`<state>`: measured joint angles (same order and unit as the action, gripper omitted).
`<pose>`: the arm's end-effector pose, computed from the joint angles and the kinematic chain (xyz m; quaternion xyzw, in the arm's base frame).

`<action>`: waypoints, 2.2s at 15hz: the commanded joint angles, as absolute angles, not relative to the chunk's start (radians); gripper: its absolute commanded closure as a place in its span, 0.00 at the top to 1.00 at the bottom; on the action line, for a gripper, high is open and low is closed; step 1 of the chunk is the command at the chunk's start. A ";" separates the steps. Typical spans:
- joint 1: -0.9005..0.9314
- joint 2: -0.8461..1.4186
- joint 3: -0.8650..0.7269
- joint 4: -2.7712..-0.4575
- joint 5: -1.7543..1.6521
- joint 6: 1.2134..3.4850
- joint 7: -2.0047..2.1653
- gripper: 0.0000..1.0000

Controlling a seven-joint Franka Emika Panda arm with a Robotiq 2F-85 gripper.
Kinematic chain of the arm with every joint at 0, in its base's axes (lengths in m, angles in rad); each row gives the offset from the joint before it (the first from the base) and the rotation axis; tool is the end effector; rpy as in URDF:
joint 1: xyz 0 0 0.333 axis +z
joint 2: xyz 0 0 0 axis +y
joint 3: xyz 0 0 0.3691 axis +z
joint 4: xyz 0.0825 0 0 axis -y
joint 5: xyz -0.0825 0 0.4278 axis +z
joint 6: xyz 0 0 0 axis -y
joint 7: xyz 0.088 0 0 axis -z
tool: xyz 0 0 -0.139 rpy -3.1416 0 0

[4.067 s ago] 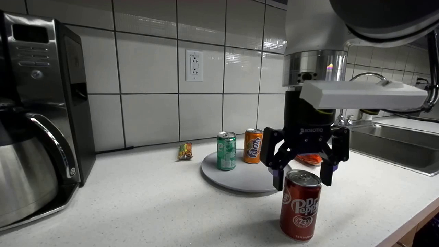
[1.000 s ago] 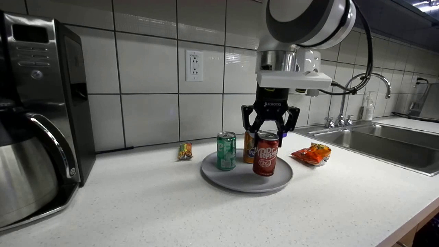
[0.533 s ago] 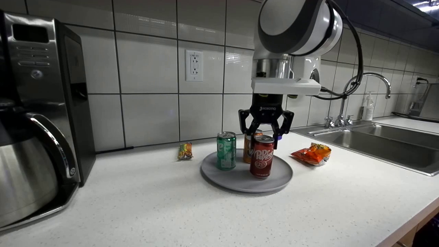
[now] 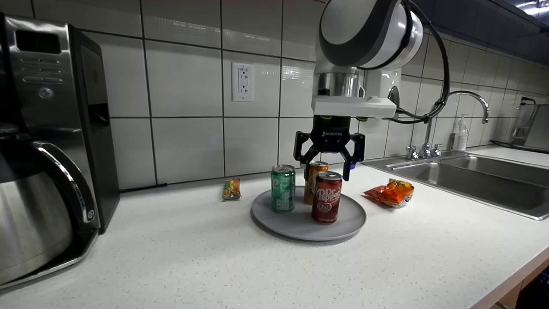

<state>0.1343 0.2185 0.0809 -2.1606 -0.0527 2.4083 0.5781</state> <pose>0.5941 0.1280 0.2871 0.9866 -0.1625 0.0175 0.0026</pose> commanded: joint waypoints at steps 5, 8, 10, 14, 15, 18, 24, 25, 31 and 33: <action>0.164 0.157 0.068 -2.167 -0.079 2.370 0.583 1.00; 0.170 0.114 0.069 -2.196 -0.102 2.366 0.592 1.00; 0.171 0.083 0.073 -2.216 -0.119 2.356 0.598 1.00; 0.166 0.004 0.086 -2.279 -0.141 2.351 0.608 1.00; 0.164 -0.016 0.090 -2.297 -0.143 2.352 0.610 1.00; 0.159 -0.080 0.108 -2.355 -0.143 2.357 0.619 1.00; 0.148 -0.207 0.157 -2.465 -0.132 2.355 0.645 1.00; 0.147 -0.227 0.166 -2.481 -0.130 2.354 0.652 1.00; 0.139 -0.251 0.206 -2.501 -0.110 2.346 0.646 1.00; 0.139 -0.273 0.214 -2.514 -0.110 2.342 0.652 1.00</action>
<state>0.1608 -0.2715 0.1932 -2.5153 -0.1190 2.3432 0.6603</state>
